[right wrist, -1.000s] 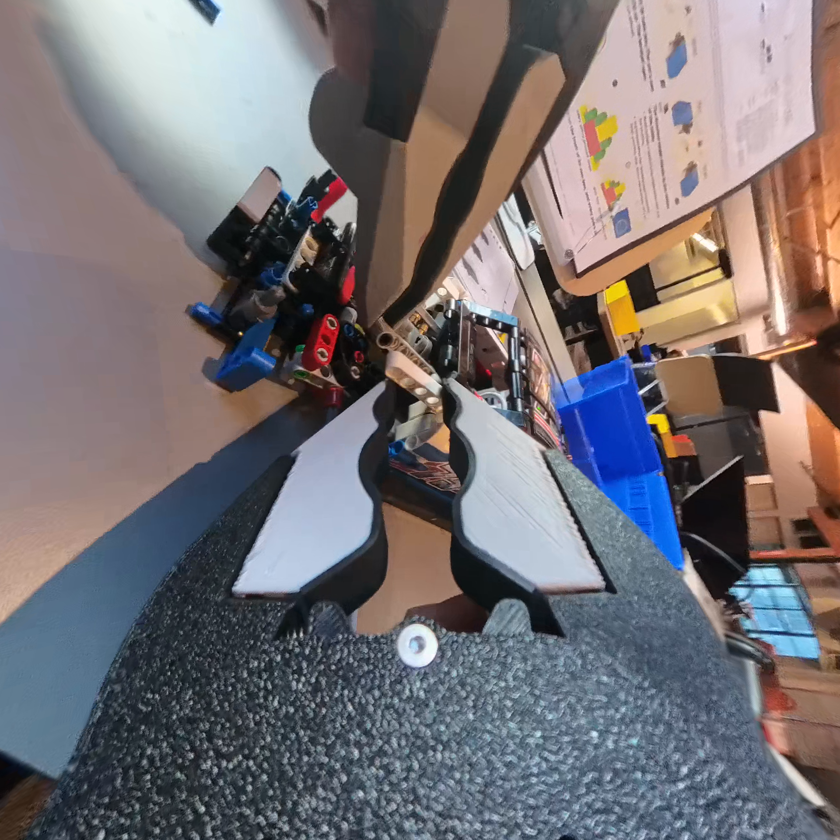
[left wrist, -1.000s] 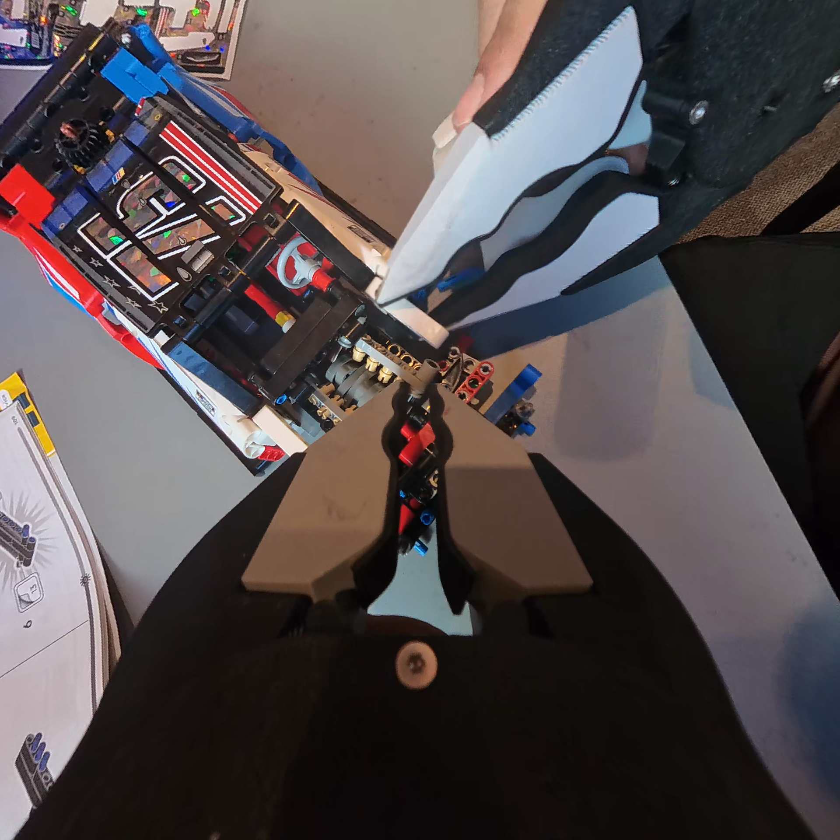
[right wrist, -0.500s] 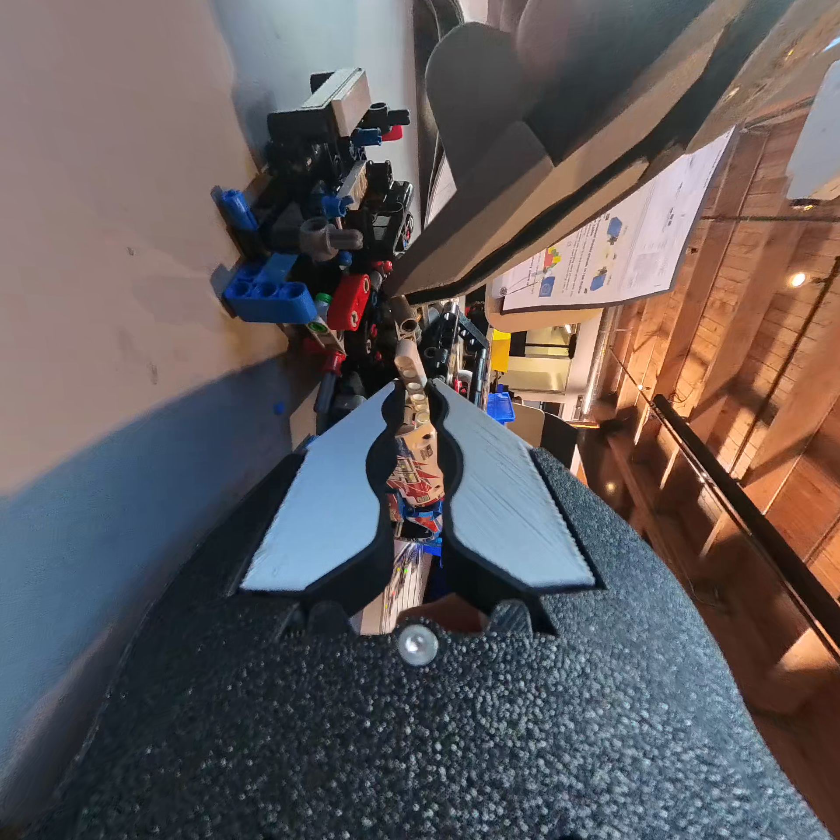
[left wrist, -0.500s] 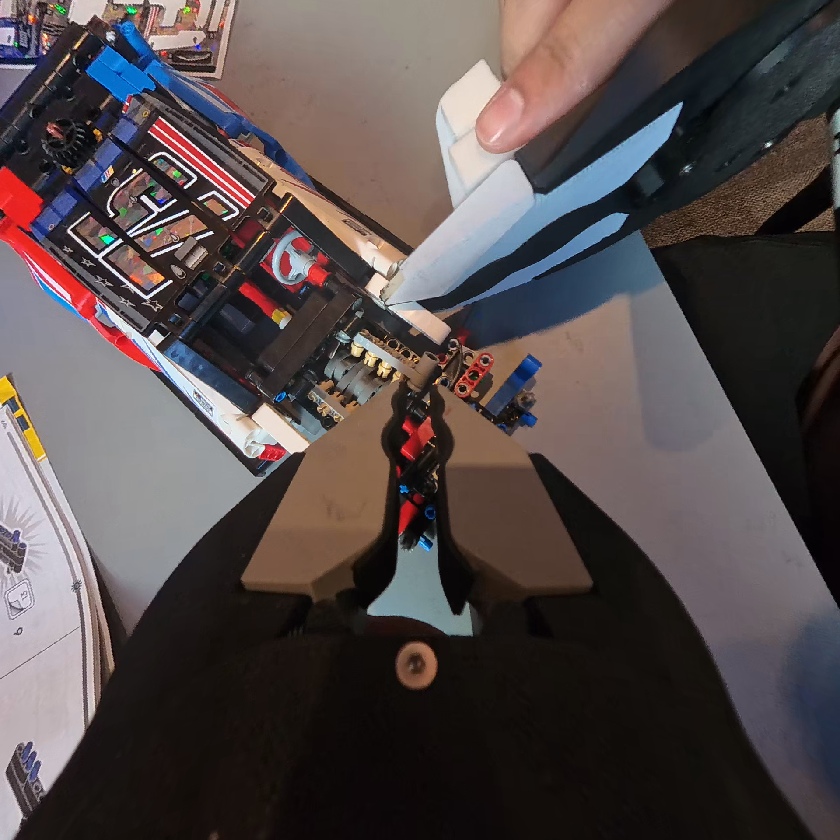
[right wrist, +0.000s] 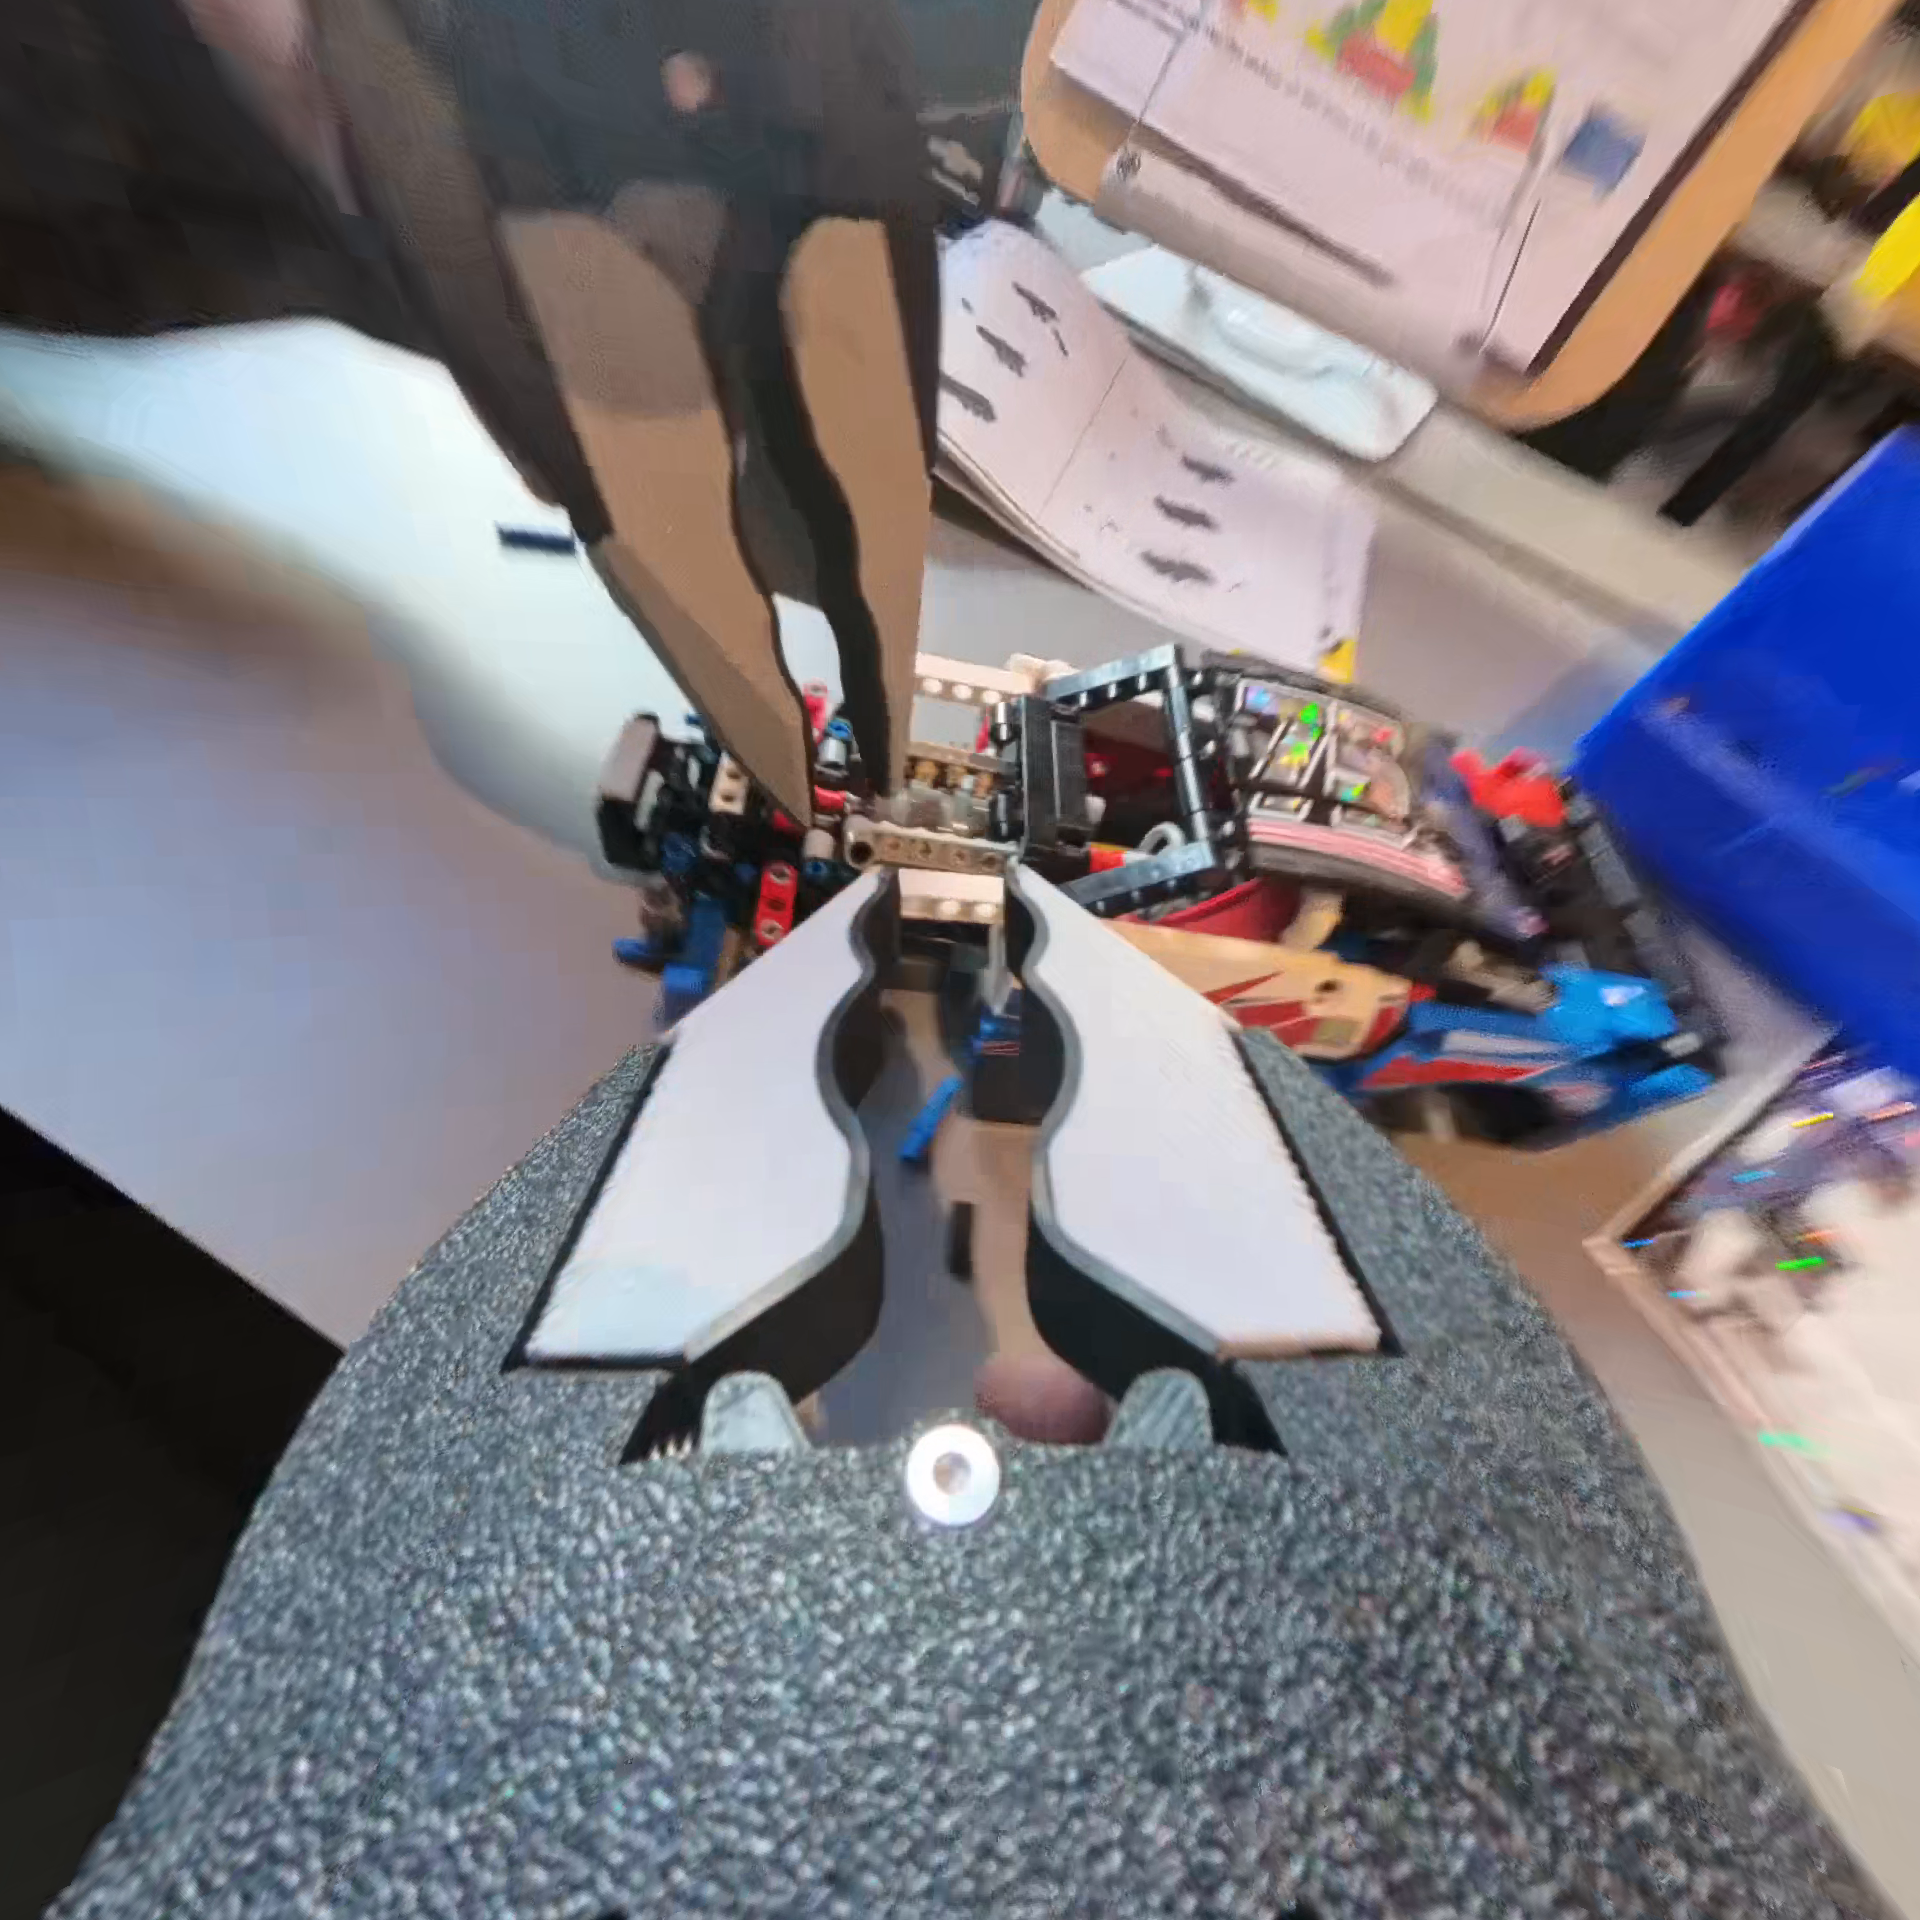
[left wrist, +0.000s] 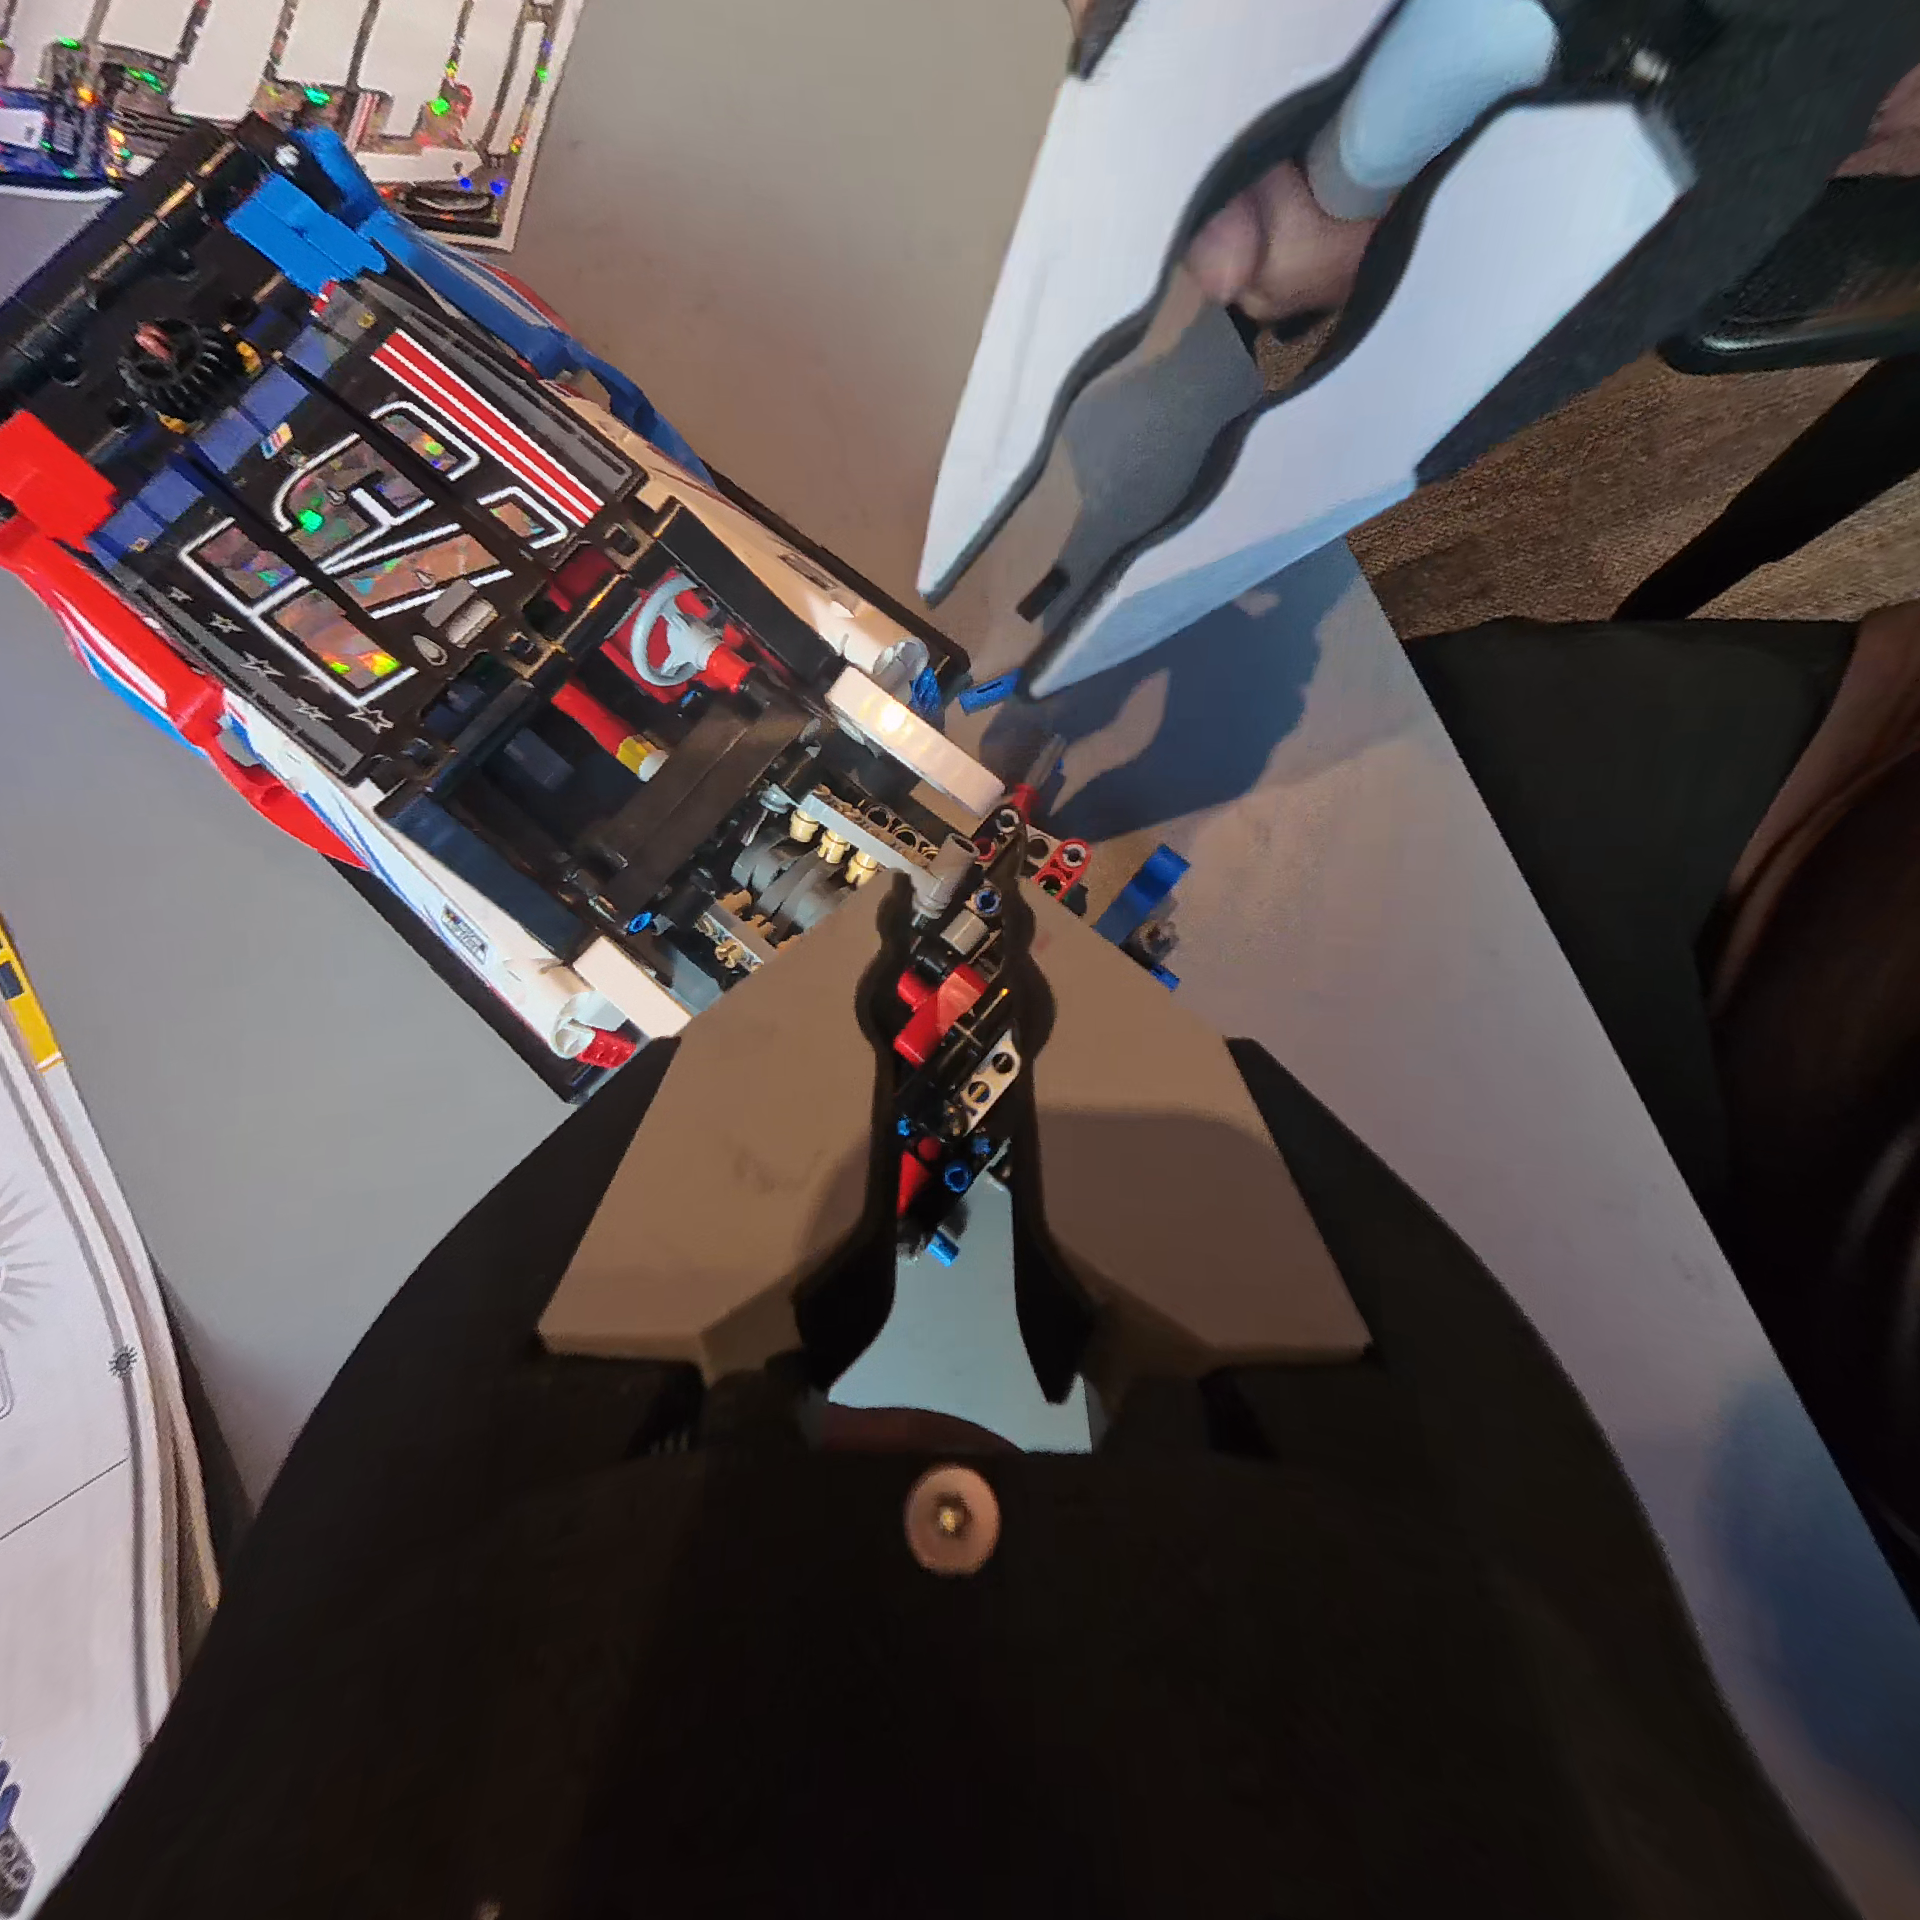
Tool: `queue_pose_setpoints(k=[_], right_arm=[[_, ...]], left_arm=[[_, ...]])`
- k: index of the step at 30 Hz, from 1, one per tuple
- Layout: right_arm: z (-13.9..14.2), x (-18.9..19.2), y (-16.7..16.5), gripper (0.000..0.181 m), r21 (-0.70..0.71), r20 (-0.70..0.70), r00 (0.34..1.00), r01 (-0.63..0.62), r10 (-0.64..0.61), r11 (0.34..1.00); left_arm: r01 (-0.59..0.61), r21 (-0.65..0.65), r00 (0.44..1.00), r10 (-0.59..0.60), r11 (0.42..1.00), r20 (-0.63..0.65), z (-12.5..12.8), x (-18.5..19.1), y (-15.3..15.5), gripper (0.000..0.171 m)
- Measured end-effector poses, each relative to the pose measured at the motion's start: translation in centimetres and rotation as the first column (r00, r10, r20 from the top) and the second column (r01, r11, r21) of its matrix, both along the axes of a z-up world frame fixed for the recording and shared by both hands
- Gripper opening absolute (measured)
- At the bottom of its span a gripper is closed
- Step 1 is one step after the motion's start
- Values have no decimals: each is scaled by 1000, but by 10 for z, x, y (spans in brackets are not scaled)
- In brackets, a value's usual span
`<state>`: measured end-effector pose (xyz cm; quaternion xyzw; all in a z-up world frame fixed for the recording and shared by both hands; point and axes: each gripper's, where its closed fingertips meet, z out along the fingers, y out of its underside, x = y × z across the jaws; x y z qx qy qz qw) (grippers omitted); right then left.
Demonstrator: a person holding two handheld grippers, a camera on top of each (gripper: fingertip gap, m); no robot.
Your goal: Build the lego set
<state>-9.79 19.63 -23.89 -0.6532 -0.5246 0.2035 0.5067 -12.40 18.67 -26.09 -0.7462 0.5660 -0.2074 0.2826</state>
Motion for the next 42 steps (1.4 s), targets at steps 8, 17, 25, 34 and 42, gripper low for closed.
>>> queue_pose_setpoints(k=[8, 17, 25, 34, 42], right_arm=[[-13, -8, 15, 31, -80, 63, 990, 130, -125, 988], [-21, -11, 10, 25, 36, 132, 985, 106, -110, 994], [-15, 38, 2, 19, -154, 67, 989, 141, -132, 978], [-51, 43, -8, 17, -182, 195, 970, 184, -148, 966], [-64, 31, -4, 6, -203, 232, 964, 178, -130, 963]], left_arm=[[-2, -7, 1000, 2, 1000, -14, -6, 1, 1, 15], [-5, -9, 1000, 5, 1000, -20, -7, -1, 2, 15], [-18, 5, 1000, 18, 1000, -8, 0, -4, 4, 15], [-8, 9, 1000, 8, 1000, -10, 0, 0, 1, 15], [-13, 18, 1000, 14, 1000, -4, 3, -1, 3, 15]])
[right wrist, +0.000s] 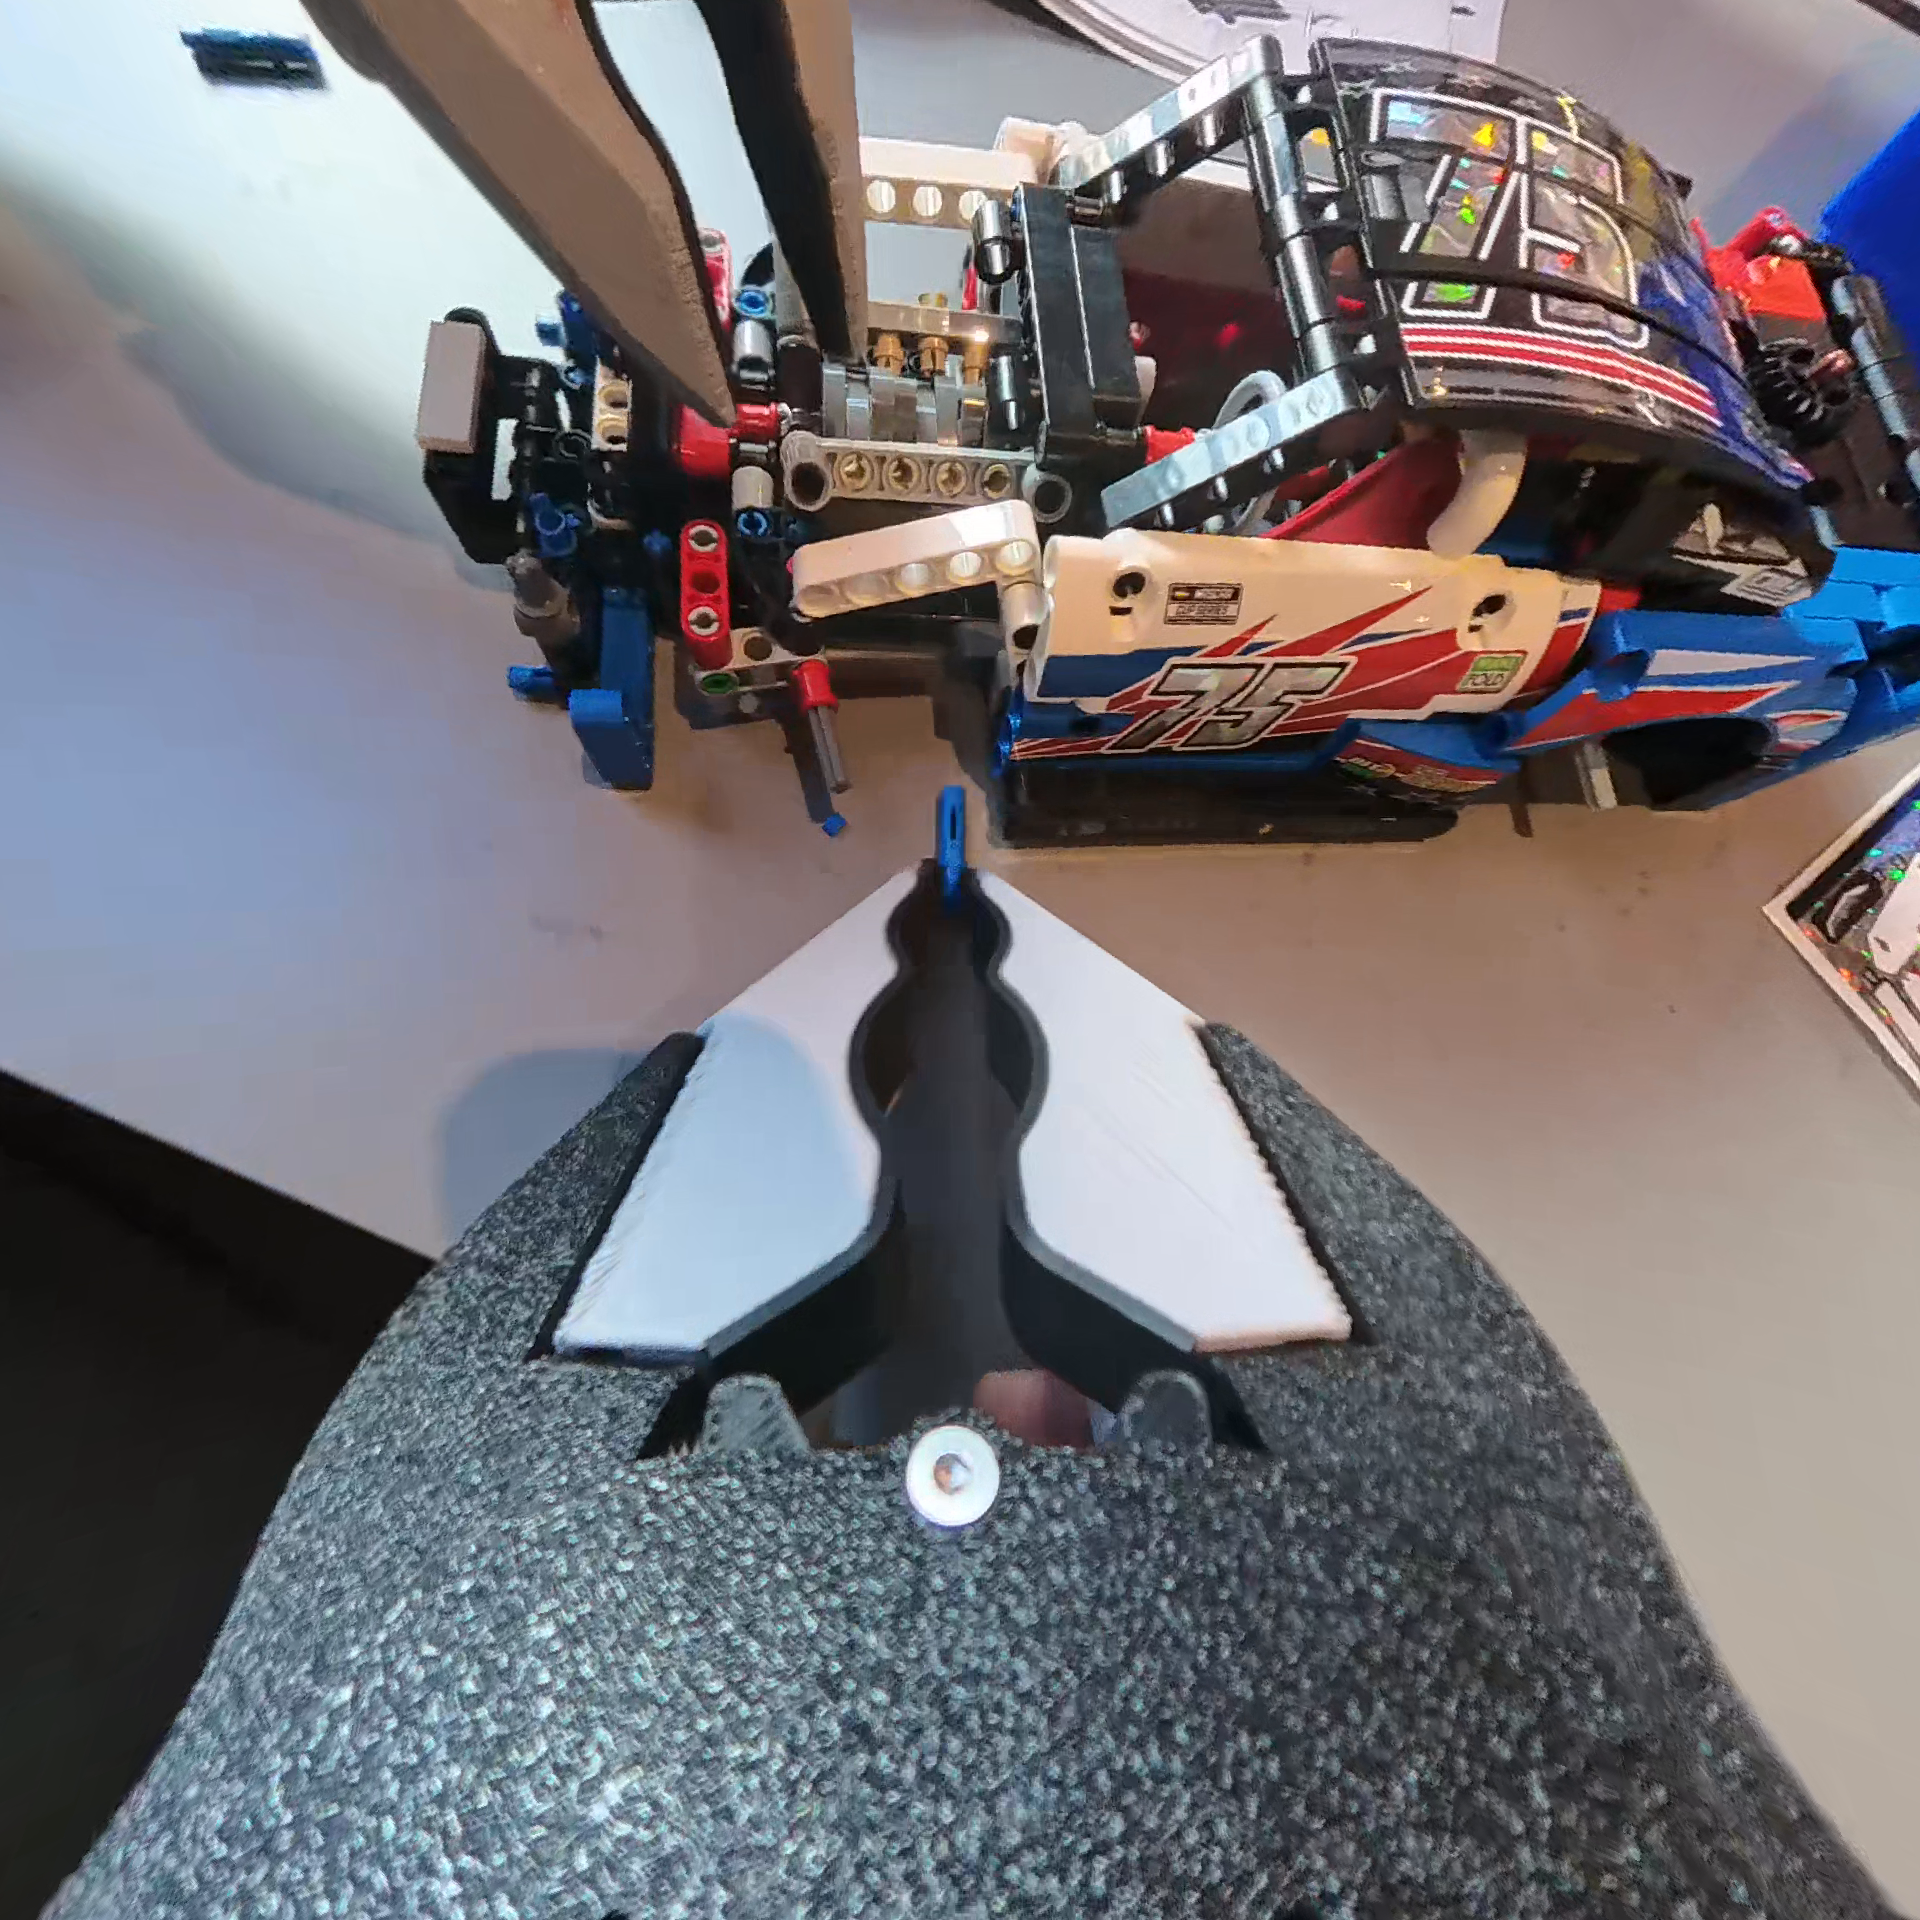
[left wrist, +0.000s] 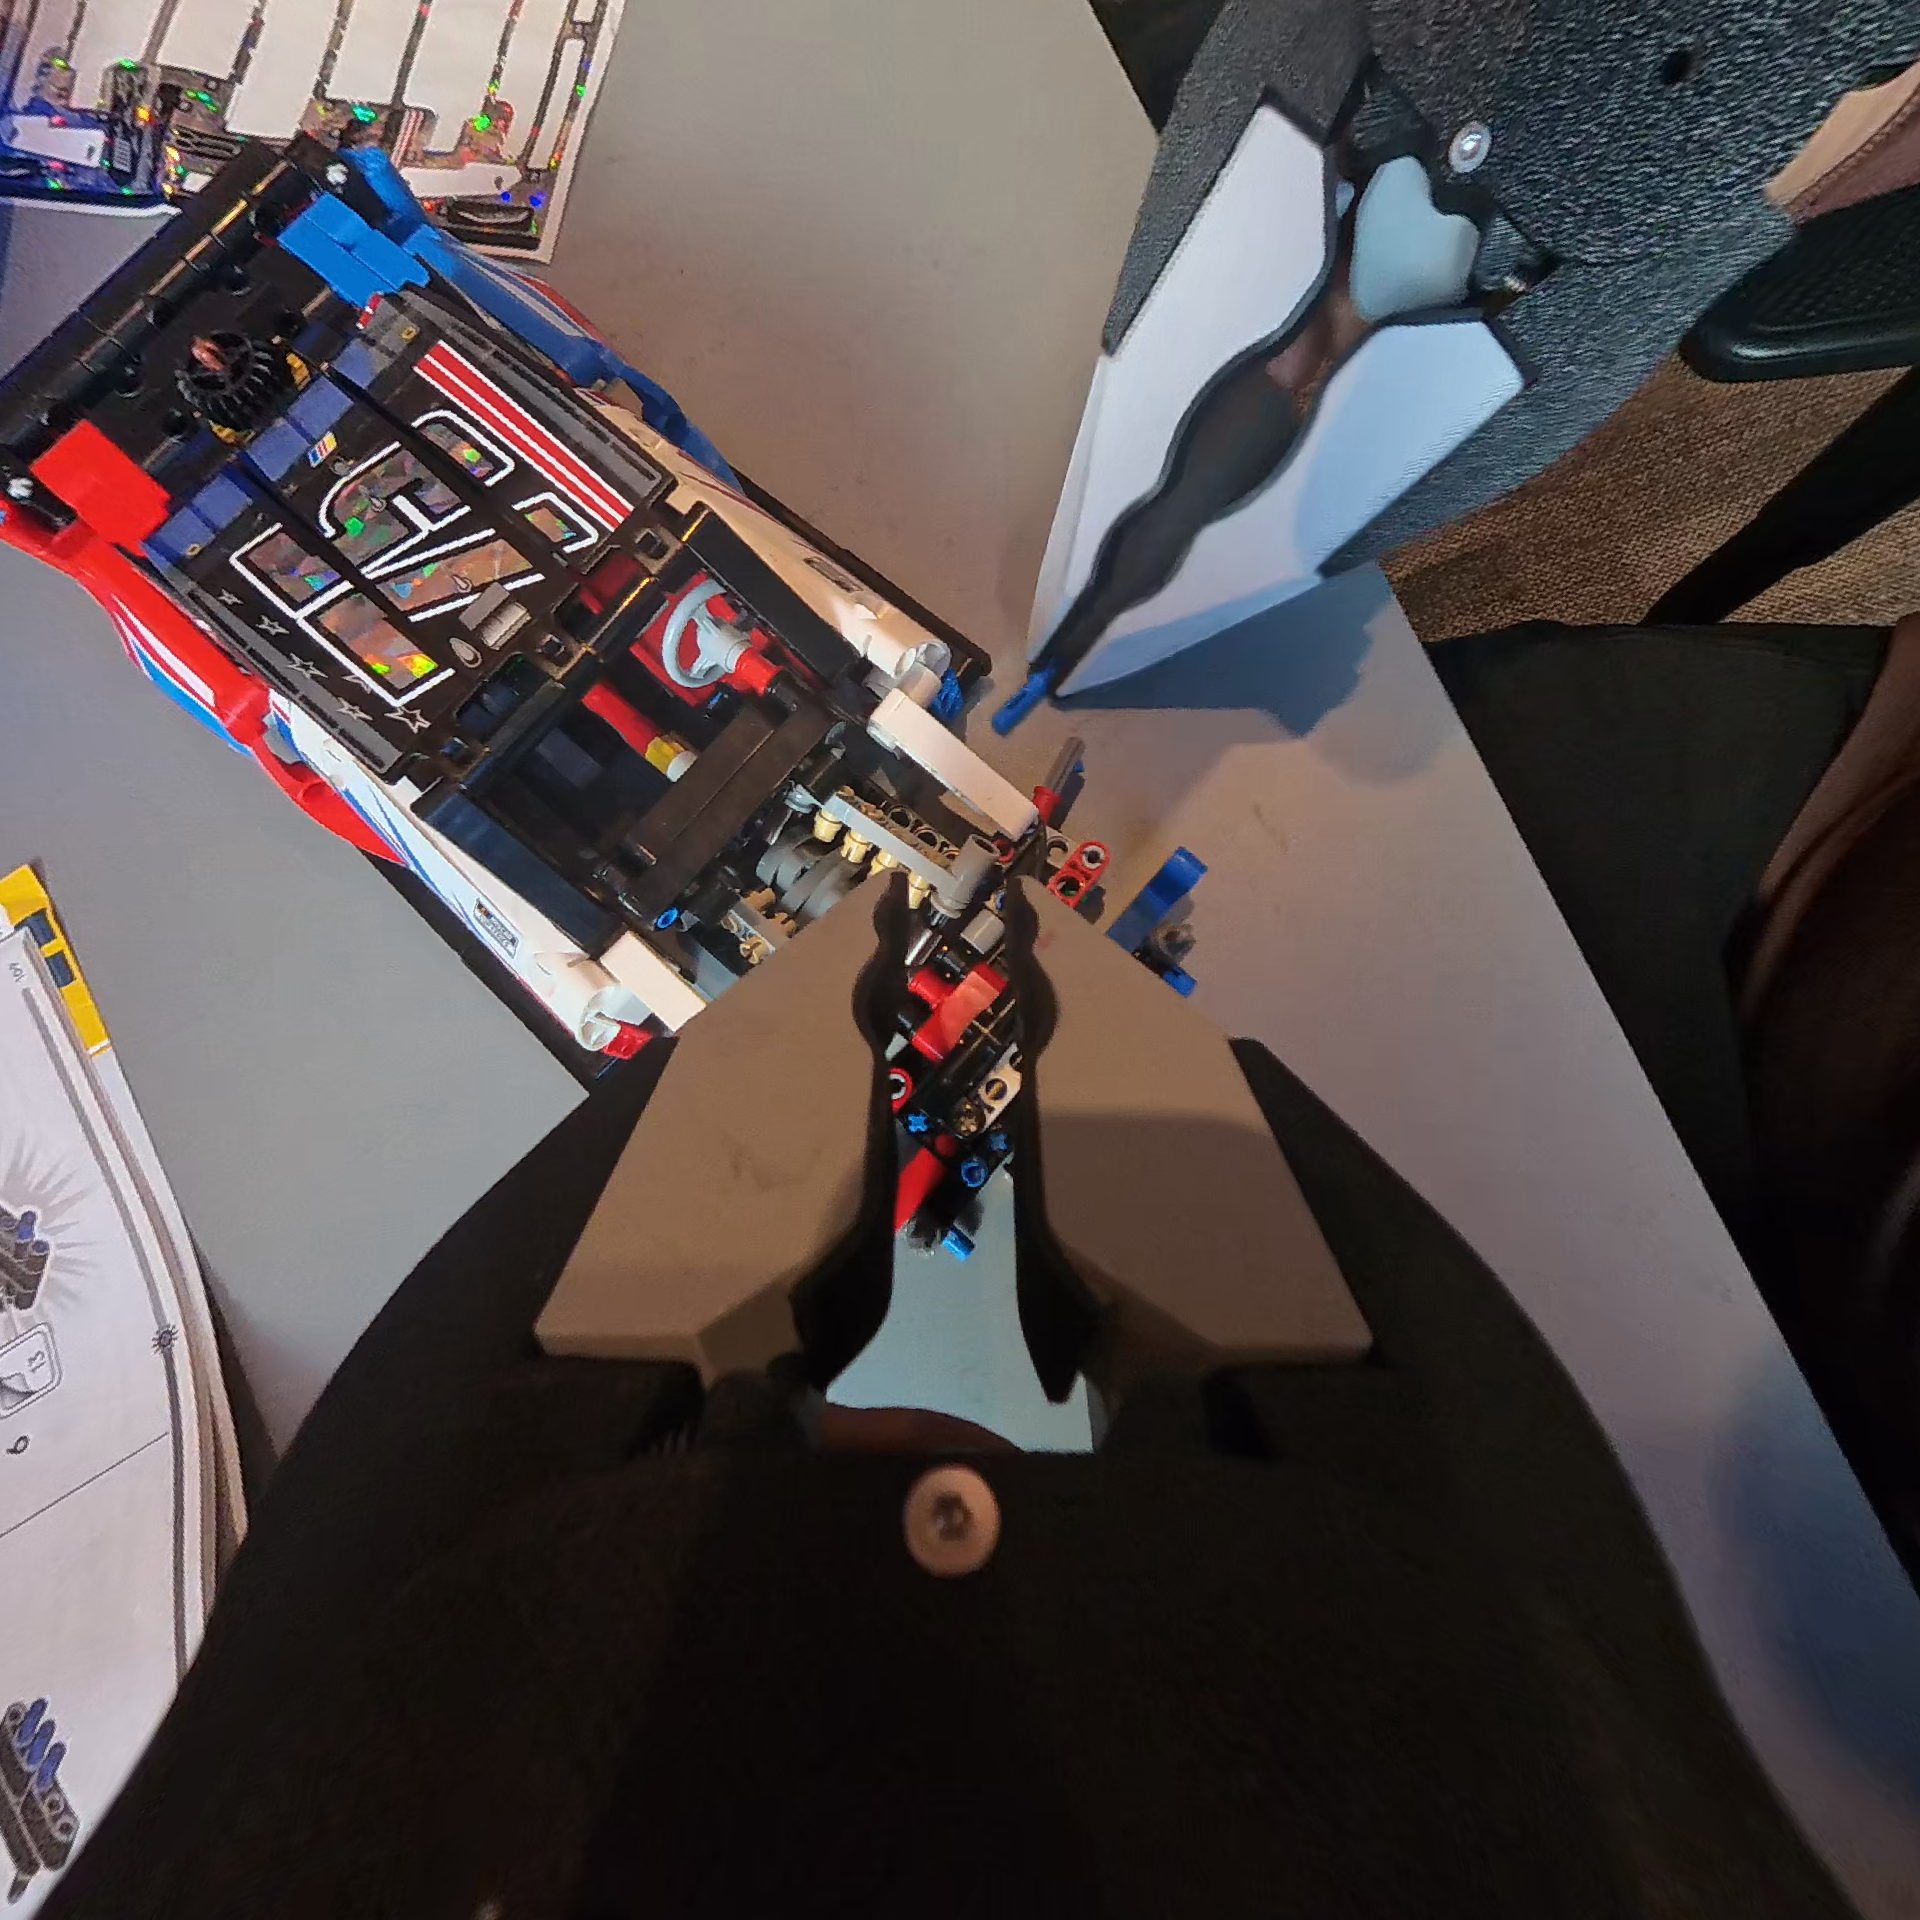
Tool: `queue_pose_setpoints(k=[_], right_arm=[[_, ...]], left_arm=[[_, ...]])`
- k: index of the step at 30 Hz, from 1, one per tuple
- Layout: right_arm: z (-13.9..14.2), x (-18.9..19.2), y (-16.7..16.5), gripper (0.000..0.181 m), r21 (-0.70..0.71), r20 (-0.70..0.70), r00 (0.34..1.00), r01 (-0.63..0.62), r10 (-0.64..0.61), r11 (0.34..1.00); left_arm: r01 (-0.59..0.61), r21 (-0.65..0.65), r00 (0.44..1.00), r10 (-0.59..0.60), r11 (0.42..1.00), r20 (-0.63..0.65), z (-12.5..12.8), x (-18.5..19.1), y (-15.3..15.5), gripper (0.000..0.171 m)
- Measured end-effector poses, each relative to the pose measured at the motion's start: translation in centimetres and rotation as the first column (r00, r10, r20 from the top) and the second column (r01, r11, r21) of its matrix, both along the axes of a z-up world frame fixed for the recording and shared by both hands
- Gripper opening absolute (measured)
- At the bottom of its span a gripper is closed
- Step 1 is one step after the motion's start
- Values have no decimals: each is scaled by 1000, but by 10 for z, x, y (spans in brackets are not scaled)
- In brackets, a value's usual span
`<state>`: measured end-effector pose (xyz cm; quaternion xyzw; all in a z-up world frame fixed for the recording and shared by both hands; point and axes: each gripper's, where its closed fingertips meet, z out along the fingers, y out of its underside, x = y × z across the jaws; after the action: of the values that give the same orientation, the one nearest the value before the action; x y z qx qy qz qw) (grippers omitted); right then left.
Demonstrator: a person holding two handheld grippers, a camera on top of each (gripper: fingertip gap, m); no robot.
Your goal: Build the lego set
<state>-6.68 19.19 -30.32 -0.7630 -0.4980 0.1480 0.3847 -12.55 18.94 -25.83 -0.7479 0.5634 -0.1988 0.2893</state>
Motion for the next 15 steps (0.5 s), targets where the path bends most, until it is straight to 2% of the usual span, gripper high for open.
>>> queue_pose_setpoints(k=[4, 6, 12, 15], right_arm=[[1, 1, 1, 5, -36, -30, 1000, -3, 2, 999], [10, 2, -1, 5, -26, -79, 997, -21, 19, 999], [50, -8, -26, 4, -70, -313, 939, -170, 140, 983], [58, -16, -38, 4, -65, -333, 920, -241, 207, 968]], left_arm=[[3, 8, 1000, -3, 1000, -15, -2, -1, 0, 15], [8, 19, 1000, -8, 1000, -11, -1, 0, -1, 15], [125, 85, 992, -127, 988, 11, 4, 21, -19, 17], [174, 103, 983, -179, 979, 32, 6, 32, -30, 17]])
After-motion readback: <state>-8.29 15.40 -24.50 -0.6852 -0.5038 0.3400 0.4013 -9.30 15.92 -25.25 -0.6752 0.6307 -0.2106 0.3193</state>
